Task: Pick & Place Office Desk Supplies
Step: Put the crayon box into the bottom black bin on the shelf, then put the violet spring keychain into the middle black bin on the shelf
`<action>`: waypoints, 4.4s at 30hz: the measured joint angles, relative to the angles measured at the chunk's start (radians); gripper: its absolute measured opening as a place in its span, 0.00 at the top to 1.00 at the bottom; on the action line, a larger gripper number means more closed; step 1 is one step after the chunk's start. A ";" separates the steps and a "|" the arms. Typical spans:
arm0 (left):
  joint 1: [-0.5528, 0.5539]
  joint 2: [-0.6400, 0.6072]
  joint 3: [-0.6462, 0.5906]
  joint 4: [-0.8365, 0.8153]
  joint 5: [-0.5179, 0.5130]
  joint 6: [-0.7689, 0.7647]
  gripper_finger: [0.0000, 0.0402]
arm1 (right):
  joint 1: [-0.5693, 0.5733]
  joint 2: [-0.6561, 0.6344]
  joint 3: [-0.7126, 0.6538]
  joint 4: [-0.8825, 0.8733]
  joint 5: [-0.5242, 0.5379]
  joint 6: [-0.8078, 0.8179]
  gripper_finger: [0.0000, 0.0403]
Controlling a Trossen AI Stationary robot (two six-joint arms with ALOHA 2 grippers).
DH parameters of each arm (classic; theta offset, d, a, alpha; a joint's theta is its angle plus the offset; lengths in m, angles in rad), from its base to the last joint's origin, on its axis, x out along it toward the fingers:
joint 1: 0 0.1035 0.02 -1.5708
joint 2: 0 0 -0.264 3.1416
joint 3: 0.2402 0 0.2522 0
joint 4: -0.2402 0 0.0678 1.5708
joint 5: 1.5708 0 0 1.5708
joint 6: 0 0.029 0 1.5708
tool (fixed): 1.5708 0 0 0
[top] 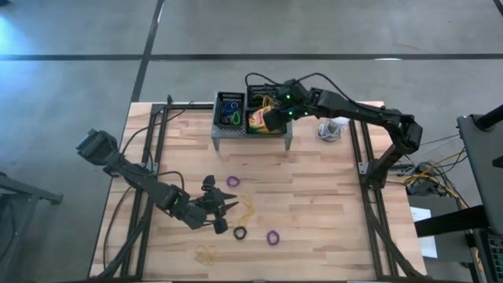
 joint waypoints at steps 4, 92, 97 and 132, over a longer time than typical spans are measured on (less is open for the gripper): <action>0.000 0.000 0.000 0.000 0.000 0.000 0.75 | -0.009 0.000 0.000 0.001 -0.002 -0.043 0.62; -0.006 0.002 0.000 0.075 0.001 -0.109 0.75 | 0.919 0.234 -0.514 0.681 0.078 -0.339 0.62; -0.006 0.002 0.000 0.077 0.001 -0.111 0.75 | 0.920 0.234 -0.522 0.682 0.082 -0.348 0.66; -0.040 0.157 0.003 0.461 0.009 0.147 0.75 | 0.947 0.083 -0.574 0.923 0.863 -0.178 0.94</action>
